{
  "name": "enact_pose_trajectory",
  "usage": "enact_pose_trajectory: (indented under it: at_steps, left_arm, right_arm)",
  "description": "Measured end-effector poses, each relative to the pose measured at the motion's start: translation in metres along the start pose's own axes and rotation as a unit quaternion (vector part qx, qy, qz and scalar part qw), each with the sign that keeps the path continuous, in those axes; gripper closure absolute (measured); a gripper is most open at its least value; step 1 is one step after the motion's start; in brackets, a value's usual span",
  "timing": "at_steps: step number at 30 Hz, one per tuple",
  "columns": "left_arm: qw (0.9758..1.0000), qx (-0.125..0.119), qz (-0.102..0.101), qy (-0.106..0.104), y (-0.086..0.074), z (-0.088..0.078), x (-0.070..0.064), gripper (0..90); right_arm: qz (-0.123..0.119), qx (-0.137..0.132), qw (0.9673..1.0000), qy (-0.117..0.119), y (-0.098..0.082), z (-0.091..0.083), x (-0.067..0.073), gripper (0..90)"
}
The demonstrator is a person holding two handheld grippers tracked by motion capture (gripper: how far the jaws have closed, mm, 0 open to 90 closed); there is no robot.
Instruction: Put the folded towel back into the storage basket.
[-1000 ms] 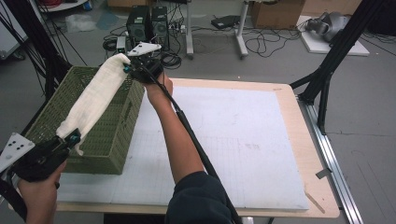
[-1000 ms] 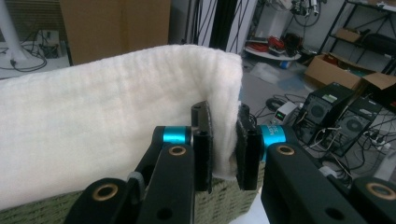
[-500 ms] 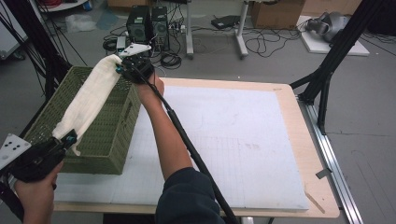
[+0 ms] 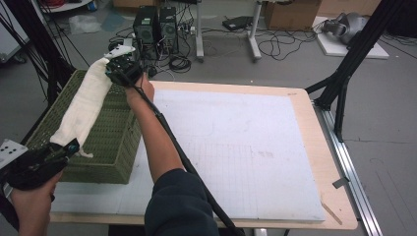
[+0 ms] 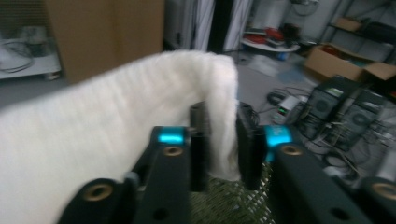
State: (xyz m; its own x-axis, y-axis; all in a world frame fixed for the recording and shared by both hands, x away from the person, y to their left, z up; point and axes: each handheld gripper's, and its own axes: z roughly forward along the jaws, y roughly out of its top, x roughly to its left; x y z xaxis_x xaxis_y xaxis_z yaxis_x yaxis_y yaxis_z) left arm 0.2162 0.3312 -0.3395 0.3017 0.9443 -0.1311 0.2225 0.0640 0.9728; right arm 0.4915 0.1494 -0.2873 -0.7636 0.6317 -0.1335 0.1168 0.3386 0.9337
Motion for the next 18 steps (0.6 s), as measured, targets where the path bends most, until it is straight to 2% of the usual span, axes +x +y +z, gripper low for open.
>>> enact_pose_trajectory:
  at_steps: [1, 3, 4, 8, 11, 12, 14, 15, 16, 18]
  left_arm:
    - [0.9998, -0.008, -0.004, 0.016, 0.0, -0.002, 0.004, 40.7]
    - [0.9997, -0.013, -0.004, 0.021, 0.0, -0.003, 0.005, 38.3]
    - [0.9995, -0.016, -0.004, 0.026, 0.0, -0.005, 0.007, 36.5]
    - [0.9991, -0.025, 0.0, 0.034, 0.003, -0.01, 0.01, 36.0]
    - [0.9991, -0.027, -0.002, 0.033, 0.004, -0.012, 0.011, 35.8]
    - [0.9992, -0.026, -0.002, 0.032, 0.004, -0.012, 0.01, 35.3]
    - [0.9993, -0.024, 0.001, 0.028, 0.004, -0.011, 0.009, 34.9]
    - [0.9994, -0.023, 0.002, 0.026, 0.005, -0.01, 0.008, 34.2]
    - [0.9994, -0.023, 0.004, 0.024, 0.005, -0.009, 0.007, 34.2]
    - [0.9996, -0.022, 0.008, 0.018, 0.005, -0.007, 0.004, 31.5]
  right_arm:
    - [0.009, 0.004, 0.9999, -0.008, -0.002, 0.004, 0.001, 45.6]
    - [0.027, 0.018, 0.9994, -0.009, -0.008, 0.007, 0.002, 39.5]
    - [0.026, 0.022, 0.9994, -0.008, -0.011, 0.007, 0.002, 38.4]
    - [0.031, 0.017, 0.9994, -0.004, -0.015, 0.0, -0.003, 38.3]
    - [0.036, 0.015, 0.9992, 0.004, -0.018, -0.009, -0.01, 38.2]
    - [0.039, 0.012, 0.9991, 0.011, -0.02, -0.018, -0.016, 37.0]
    - [0.038, 0.012, 0.9991, 0.01, -0.021, -0.023, -0.018, 36.7]
    - [0.036, 0.009, 0.9992, 0.014, -0.024, -0.032, -0.023, 36.6]
    - [0.036, 0.009, 0.9992, 0.014, -0.024, -0.032, -0.023, 36.6]
    - [0.043, 0.002, 0.9989, 0.019, -0.03, -0.048, -0.03, 35.9]
